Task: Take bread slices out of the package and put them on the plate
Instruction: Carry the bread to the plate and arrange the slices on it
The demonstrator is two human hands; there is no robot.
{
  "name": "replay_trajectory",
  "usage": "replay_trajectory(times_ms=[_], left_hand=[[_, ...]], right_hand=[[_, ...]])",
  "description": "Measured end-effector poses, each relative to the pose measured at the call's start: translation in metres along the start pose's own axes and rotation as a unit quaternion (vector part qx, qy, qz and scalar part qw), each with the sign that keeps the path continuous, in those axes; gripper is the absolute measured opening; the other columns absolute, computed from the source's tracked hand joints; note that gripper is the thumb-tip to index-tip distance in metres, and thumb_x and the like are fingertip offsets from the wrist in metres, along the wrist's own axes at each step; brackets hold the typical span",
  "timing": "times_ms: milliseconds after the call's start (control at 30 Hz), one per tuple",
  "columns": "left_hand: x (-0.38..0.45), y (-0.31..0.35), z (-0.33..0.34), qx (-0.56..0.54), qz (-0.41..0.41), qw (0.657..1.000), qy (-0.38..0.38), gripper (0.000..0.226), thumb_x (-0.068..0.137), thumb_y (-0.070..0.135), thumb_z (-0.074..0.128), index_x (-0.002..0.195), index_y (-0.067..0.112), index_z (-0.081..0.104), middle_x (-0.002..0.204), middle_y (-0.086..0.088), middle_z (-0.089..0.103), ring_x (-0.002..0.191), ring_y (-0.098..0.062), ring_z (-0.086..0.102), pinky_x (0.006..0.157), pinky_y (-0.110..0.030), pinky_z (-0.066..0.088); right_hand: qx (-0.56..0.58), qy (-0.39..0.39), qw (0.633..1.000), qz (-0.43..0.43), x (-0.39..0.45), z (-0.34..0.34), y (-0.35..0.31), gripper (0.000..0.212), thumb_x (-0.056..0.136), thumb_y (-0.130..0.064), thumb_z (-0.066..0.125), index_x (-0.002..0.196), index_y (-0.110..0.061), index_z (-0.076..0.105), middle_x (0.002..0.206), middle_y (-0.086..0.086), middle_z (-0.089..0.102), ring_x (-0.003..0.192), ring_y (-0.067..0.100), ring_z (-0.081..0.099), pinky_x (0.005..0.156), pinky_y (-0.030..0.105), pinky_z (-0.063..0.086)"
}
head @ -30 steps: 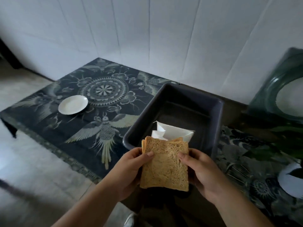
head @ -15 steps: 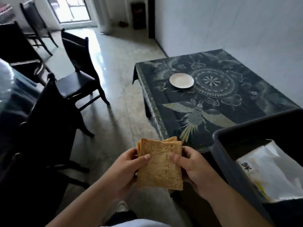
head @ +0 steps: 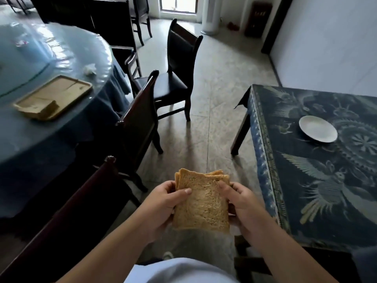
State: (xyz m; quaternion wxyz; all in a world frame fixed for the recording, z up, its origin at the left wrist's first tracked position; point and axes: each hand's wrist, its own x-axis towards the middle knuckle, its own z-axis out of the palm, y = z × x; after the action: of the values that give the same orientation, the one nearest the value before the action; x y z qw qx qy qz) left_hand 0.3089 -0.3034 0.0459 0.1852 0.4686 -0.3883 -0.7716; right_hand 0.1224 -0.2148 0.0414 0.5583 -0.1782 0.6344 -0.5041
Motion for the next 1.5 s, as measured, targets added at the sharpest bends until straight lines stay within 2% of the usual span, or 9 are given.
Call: replay_trajectory(times_ms=[133, 400, 500, 667, 900, 1000, 1167, 1400, 1500], left_hand=[[0.021, 0.017, -0.032, 0.008, 0.005, 1.000, -0.001, 0.032, 0.085, 0.020, 0.074, 0.114, 0.012, 0.063, 0.103, -0.011, 0.076, 0.094, -0.029, 0.073, 0.075, -0.043, 0.061], [0.072, 0.051, -0.069, 0.028, -0.011, 0.999, 0.015, 0.032, 0.085, 0.038, 0.071, 0.109, 0.016, 0.067, 0.094, -0.005, 0.078, 0.088, -0.027, 0.074, 0.073, -0.044, 0.062], [0.098, 0.065, -0.066, 0.019, -0.027, 0.999, 0.011, 0.030, 0.087, 0.035, 0.070, 0.109, 0.014, 0.067, 0.096, -0.008, 0.078, 0.089, -0.029, 0.074, 0.071, -0.044, 0.062], [0.158, 0.092, -0.054, 0.037, -0.038, 0.998, 0.026, 0.028, 0.087, 0.038, 0.069, 0.105, 0.016, 0.070, 0.098, -0.009, 0.077, 0.091, -0.030, 0.074, 0.086, -0.053, 0.057], [0.255, 0.160, -0.023, 0.009, -0.022, 0.998, 0.066, 0.034, 0.084, 0.036, 0.073, 0.107, 0.011, 0.069, 0.100, -0.015, 0.076, 0.092, -0.034, 0.073, 0.079, -0.052, 0.059], [0.294, 0.191, -0.006, 0.007, -0.008, 0.997, 0.081, 0.035, 0.084, 0.036, 0.072, 0.107, 0.010, 0.069, 0.099, -0.015, 0.076, 0.090, -0.034, 0.073, 0.069, -0.042, 0.059], [0.347, 0.233, 0.018, -0.007, -0.008, 0.995, 0.097, 0.047, 0.075, 0.041, 0.074, 0.109, 0.010, 0.068, 0.106, -0.019, 0.074, 0.097, -0.038, 0.071, 0.089, -0.059, 0.053], [0.412, 0.274, 0.018, -0.005, -0.023, 0.996, 0.091, 0.033, 0.090, 0.034, 0.067, 0.110, 0.008, 0.065, 0.102, -0.016, 0.075, 0.090, -0.034, 0.073, 0.070, -0.045, 0.061], [0.449, 0.298, 0.012, 0.001, -0.035, 0.997, 0.072, 0.034, 0.089, 0.033, 0.068, 0.110, 0.007, 0.065, 0.103, -0.019, 0.074, 0.092, -0.037, 0.072, 0.070, -0.045, 0.061]], right_hand=[[-0.003, 0.009, 1.000, -0.003, 0.029, 0.033, -0.007, 0.027, 0.089, -0.034, 0.068, 0.107, -0.013, 0.068, 0.099, 0.011, 0.077, 0.084, 0.026, 0.075, 0.060, 0.035, 0.058], [0.004, 0.025, 1.000, 0.004, 0.083, 0.070, -0.017, 0.027, 0.087, -0.040, 0.070, 0.102, -0.018, 0.070, 0.097, 0.008, 0.077, 0.085, 0.025, 0.075, 0.059, 0.033, 0.057], [0.009, 0.029, 0.999, 0.014, 0.108, 0.064, -0.028, 0.024, 0.086, -0.041, 0.071, 0.098, -0.021, 0.072, 0.095, 0.006, 0.077, 0.084, 0.025, 0.075, 0.060, 0.033, 0.057], [0.024, 0.014, 0.999, 0.022, 0.168, 0.045, -0.056, 0.016, 0.087, -0.038, 0.070, 0.092, -0.023, 0.074, 0.090, 0.004, 0.078, 0.079, 0.023, 0.075, 0.058, 0.033, 0.057], [0.015, -0.020, 0.999, 0.026, 0.282, 0.017, -0.130, 0.022, 0.088, -0.036, 0.069, 0.098, -0.016, 0.070, 0.078, 0.001, 0.075, 0.069, 0.018, 0.072, 0.053, 0.029, 0.055], [0.005, -0.041, 0.999, 0.023, 0.325, 0.004, -0.167, 0.022, 0.089, -0.034, 0.068, 0.099, -0.015, 0.068, 0.076, 0.000, 0.075, 0.067, 0.017, 0.072, 0.052, 0.028, 0.054], [-0.018, -0.050, 0.998, 0.018, 0.386, -0.013, -0.214, 0.024, 0.091, -0.034, 0.066, 0.102, -0.014, 0.067, 0.087, 0.004, 0.072, 0.076, 0.020, 0.070, 0.055, 0.031, 0.055], [-0.016, -0.051, 0.998, 0.039, 0.457, -0.021, -0.246, 0.024, 0.088, -0.038, 0.069, 0.099, -0.017, 0.069, 0.083, 0.000, 0.075, 0.075, 0.020, 0.072, 0.058, 0.033, 0.057], [-0.008, -0.035, 0.999, 0.037, 0.490, -0.017, -0.263, 0.024, 0.087, -0.039, 0.070, 0.097, -0.017, 0.070, 0.082, 0.000, 0.076, 0.074, 0.018, 0.073, 0.057, 0.031, 0.056]])
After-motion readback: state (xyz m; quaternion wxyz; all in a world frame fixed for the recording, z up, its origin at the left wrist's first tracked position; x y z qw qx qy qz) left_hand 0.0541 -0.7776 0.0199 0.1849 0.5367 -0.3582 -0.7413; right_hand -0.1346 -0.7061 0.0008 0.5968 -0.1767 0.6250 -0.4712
